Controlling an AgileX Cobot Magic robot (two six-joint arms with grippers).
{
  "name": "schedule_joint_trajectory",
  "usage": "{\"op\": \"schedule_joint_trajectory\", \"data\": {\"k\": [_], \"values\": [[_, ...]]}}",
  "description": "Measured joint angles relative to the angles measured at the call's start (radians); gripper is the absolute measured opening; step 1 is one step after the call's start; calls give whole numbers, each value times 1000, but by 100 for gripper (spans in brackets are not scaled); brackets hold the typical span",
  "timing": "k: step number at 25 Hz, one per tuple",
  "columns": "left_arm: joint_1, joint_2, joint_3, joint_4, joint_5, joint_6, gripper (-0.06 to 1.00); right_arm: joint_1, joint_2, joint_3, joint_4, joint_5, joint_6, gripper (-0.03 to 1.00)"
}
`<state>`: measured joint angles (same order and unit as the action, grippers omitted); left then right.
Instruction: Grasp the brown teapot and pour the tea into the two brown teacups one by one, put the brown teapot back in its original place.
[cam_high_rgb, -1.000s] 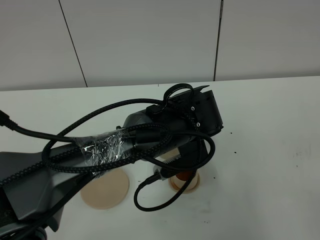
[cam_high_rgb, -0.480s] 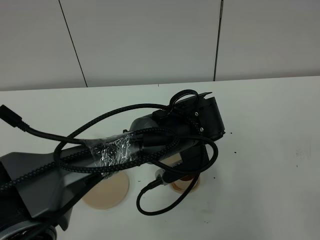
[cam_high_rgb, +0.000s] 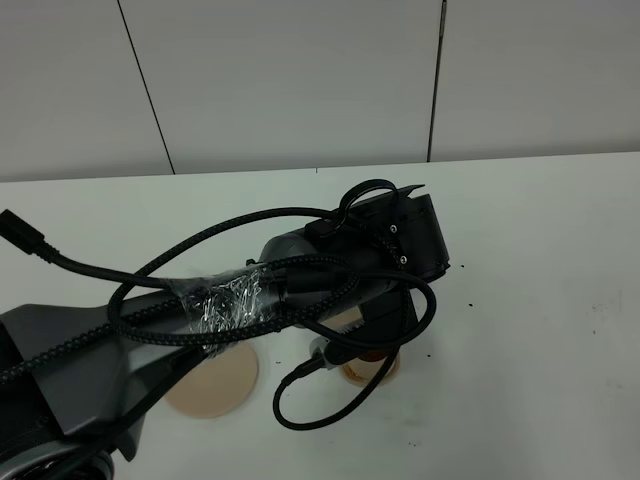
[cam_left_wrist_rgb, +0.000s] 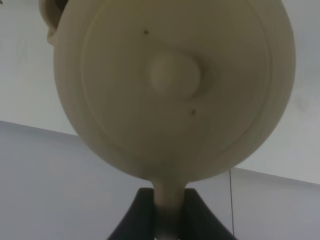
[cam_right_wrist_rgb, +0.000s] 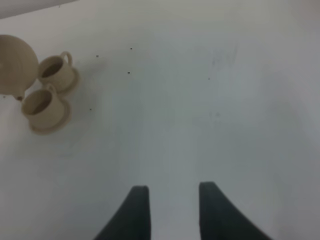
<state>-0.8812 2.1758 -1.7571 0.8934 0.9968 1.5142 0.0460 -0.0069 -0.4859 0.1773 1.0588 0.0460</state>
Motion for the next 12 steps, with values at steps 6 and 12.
{"op": "schedule_joint_trajectory", "data": {"k": [6, 12], "values": [[0, 0, 0, 0, 1, -21, 17, 0, 0, 0, 0, 0, 0, 24], [0, 0, 0, 1, 28, -56, 17, 0, 0, 0, 0, 0, 0, 24]]}}
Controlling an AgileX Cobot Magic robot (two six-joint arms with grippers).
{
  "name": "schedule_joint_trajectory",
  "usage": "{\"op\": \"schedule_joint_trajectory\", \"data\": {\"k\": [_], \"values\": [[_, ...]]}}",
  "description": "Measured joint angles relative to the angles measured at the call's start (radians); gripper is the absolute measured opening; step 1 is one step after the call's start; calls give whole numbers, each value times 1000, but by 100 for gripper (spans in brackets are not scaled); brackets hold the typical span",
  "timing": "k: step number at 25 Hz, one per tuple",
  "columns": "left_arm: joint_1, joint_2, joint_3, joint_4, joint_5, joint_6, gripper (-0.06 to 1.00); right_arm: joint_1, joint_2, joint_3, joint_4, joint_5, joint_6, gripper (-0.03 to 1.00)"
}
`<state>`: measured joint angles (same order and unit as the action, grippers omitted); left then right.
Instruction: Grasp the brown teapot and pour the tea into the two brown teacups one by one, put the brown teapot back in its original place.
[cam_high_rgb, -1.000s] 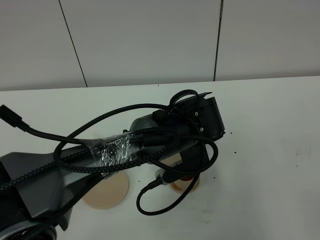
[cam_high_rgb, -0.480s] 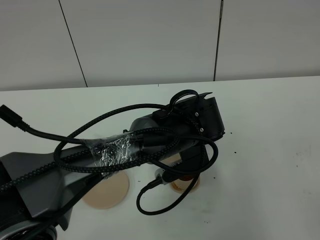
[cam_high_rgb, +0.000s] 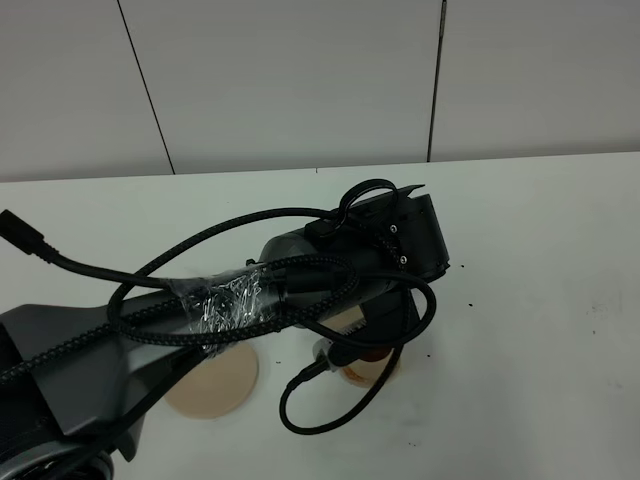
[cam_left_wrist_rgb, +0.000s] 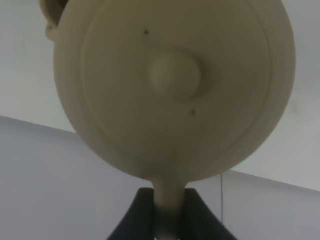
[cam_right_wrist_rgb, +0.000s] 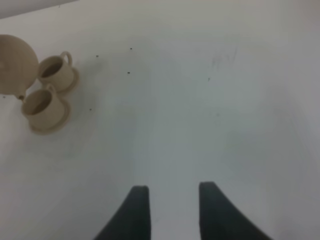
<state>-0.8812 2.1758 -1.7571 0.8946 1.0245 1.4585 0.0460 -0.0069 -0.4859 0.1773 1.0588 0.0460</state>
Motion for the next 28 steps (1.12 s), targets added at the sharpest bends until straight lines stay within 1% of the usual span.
{"op": "schedule_joint_trajectory", "data": {"k": [6, 17, 28], "values": [[0, 0, 0, 21, 28, -24, 17, 0, 0, 0, 0, 0, 0, 24], [0, 0, 0, 22, 30, -49, 17, 0, 0, 0, 0, 0, 0, 24], [0, 0, 0, 22, 29, -50, 17, 0, 0, 0, 0, 0, 0, 24]]}}
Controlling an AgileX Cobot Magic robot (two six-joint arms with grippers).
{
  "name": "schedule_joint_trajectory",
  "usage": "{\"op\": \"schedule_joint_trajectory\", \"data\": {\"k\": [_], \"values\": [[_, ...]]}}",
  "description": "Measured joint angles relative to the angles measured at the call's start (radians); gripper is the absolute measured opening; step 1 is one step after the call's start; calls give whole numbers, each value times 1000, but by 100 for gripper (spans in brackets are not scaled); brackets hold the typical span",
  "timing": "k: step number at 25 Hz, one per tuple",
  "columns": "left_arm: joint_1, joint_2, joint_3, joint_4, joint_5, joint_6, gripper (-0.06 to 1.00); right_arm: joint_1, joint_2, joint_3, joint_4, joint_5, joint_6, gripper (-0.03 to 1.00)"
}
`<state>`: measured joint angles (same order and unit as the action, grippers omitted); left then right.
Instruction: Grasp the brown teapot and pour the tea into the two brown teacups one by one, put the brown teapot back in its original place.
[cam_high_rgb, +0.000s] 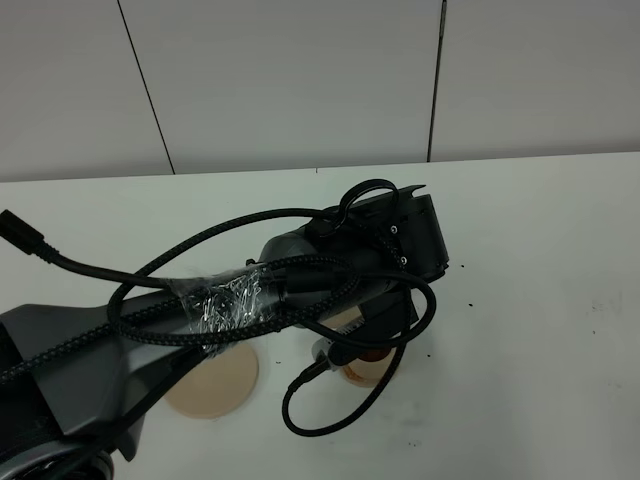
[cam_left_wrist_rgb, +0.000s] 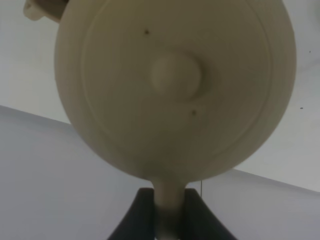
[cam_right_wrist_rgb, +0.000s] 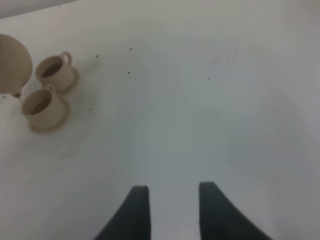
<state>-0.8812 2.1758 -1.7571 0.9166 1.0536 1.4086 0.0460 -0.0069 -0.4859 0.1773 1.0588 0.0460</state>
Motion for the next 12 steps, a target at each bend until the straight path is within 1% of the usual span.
{"op": "schedule_joint_trajectory", "data": {"k": [12], "values": [[0, 0, 0, 0, -2, -1, 17, 0, 0, 0, 0, 0, 0, 24]]}}
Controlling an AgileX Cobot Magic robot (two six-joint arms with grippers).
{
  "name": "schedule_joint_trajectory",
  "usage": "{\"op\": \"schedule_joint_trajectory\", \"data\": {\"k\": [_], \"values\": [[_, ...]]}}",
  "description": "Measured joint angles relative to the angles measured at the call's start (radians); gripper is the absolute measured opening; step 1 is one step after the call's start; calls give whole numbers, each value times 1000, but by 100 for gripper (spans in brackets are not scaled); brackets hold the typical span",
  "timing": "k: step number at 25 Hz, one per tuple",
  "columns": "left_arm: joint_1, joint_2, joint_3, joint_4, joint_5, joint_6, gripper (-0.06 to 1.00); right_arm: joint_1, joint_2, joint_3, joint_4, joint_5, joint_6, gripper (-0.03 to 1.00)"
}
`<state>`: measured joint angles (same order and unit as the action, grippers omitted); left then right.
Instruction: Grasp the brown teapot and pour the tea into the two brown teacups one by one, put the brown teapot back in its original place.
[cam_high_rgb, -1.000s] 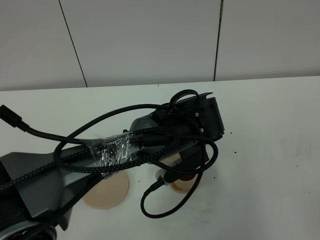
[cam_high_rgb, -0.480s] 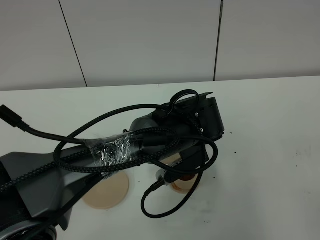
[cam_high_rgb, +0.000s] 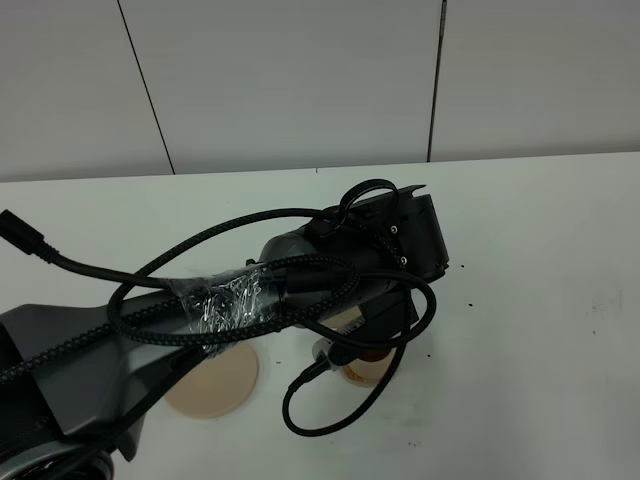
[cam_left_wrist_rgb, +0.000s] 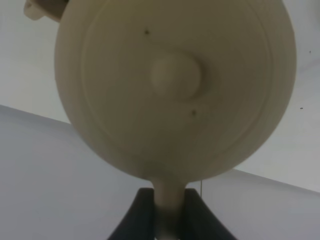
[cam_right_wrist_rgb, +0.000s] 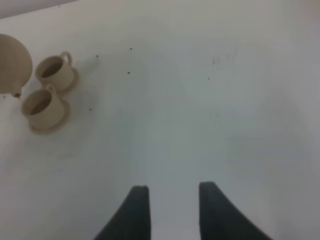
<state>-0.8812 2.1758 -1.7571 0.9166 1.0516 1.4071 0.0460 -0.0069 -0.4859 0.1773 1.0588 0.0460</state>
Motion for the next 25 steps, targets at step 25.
{"op": "schedule_joint_trajectory", "data": {"k": [25], "values": [[0, 0, 0, 0, 0, 0, 17, 0, 0, 0, 0, 0, 0, 24]]}}
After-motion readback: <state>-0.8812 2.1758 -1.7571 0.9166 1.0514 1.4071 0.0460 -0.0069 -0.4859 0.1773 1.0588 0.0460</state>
